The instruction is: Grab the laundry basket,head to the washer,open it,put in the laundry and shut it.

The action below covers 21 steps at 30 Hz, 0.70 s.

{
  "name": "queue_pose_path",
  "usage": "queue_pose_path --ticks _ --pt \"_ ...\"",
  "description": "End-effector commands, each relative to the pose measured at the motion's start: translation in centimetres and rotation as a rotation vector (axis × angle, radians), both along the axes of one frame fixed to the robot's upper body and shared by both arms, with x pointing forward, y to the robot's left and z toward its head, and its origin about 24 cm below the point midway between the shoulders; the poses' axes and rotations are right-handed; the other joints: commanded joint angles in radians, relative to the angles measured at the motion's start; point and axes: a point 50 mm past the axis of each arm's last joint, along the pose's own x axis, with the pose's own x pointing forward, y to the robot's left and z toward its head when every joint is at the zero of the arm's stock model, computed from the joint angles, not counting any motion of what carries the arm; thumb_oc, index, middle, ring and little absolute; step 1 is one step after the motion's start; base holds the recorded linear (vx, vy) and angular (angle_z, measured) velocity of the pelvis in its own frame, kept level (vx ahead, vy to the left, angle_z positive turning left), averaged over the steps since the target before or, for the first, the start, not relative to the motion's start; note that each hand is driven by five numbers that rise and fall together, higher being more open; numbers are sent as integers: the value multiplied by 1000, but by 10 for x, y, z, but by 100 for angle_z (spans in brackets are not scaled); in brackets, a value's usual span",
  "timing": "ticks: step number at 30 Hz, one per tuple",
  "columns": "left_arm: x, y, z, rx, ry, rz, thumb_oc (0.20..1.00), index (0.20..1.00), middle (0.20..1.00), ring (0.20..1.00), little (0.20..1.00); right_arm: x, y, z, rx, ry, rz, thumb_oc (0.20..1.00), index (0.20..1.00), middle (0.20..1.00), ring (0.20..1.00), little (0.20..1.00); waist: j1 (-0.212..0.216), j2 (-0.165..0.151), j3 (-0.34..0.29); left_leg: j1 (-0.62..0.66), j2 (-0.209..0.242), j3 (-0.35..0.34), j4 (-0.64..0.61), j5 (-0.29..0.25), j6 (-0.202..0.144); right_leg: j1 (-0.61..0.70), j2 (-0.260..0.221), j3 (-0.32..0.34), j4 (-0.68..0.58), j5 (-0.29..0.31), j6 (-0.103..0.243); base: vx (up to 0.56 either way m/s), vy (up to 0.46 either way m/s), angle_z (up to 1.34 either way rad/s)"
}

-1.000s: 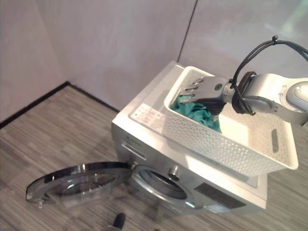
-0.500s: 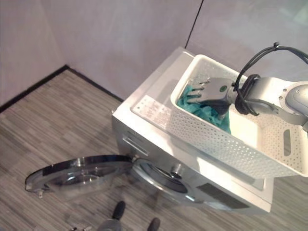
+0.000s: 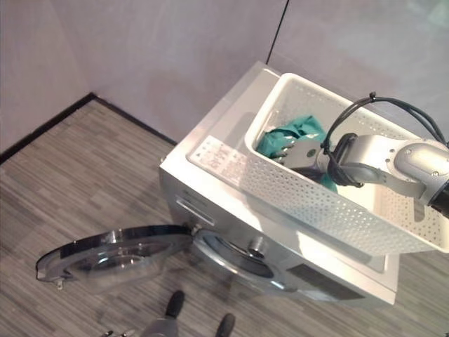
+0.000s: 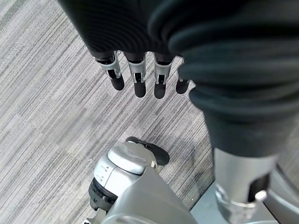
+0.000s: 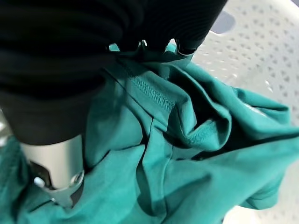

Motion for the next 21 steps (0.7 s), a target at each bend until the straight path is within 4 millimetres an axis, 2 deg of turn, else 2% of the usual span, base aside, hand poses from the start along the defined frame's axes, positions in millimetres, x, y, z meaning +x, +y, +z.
queue_pose_path --ticks 1,8,9,10,11,12,13,19,21 --pt "-2 -2 -2 6 16 22 1000 1000 1000 1000 1000 3 -13 -19 -35 28 -56 1000 1000 1000 1000 1000 30 -25 13 -17 12 -6 -16 14 -17 34 -58 -16 -1 71 90 0 0 0" --pt "6 -3 -1 15 -1 2 1000 1000 1000 1000 1000 11 -15 -40 -79 70 -89 1000 1000 1000 1000 1000 38 -24 23 -24 10 -8 -16 14 -13 23 -60 -11 -1 74 89 0 0 0" --pt "6 -4 -1 15 0 2 1000 1000 1000 1000 1000 11 -14 -41 -74 83 -91 931 931 931 931 931 37 -22 23 -25 10 -8 -16 14 -13 22 -60 -11 -1 74 88 0 0 0" --pt "7 -5 -1 11 -2 -2 1000 1000 1000 1000 1000 12 -15 -43 -60 98 -111 777 777 777 777 777 36 -19 23 -25 9 -8 -16 14 -13 22 -60 -11 -1 74 88 0 0 0" --pt "7 -5 -1 12 -3 -3 1000 1000 1000 1000 1000 12 -16 -44 -56 101 -120 561 561 561 561 561 35 -19 23 -25 8 -8 -16 14 -12 23 -60 -12 -1 73 88 0 0 0" --pt "8 -6 -2 11 -6 -4 1000 1000 1000 1000 1000 12 -17 -45 -50 107 -130 470 470 470 470 470 34 -17 23 -24 7 -8 -16 14 -12 23 -60 -13 -1 73 88 2 5 3" --pt "8 -6 -1 12 -6 -5 1000 1000 1000 1000 1000 12 -17 -45 -48 108 -131 200 200 200 200 200 35 -18 23 -24 7 -8 -16 14 -12 24 -60 -13 -1 73 88 8 0 3" --pt "-2 -9 -4 12 42 -22 1000 1000 1000 1000 1000 18 -44 -53 -26 45 -228 200 200 200 200 200 20 3 5 8 6 1 -16 4 -8 50 -66 -3 -1 74 88 14 8 2" --pt "-5 -10 -5 11 58 -30 1000 1000 1000 1000 1000 19 -42 -52 -27 27 -221 200 200 200 200 200 20 6 -5 18 7 3 -16 2 -7 60 -67 -3 -1 73 88 24 6 -5"
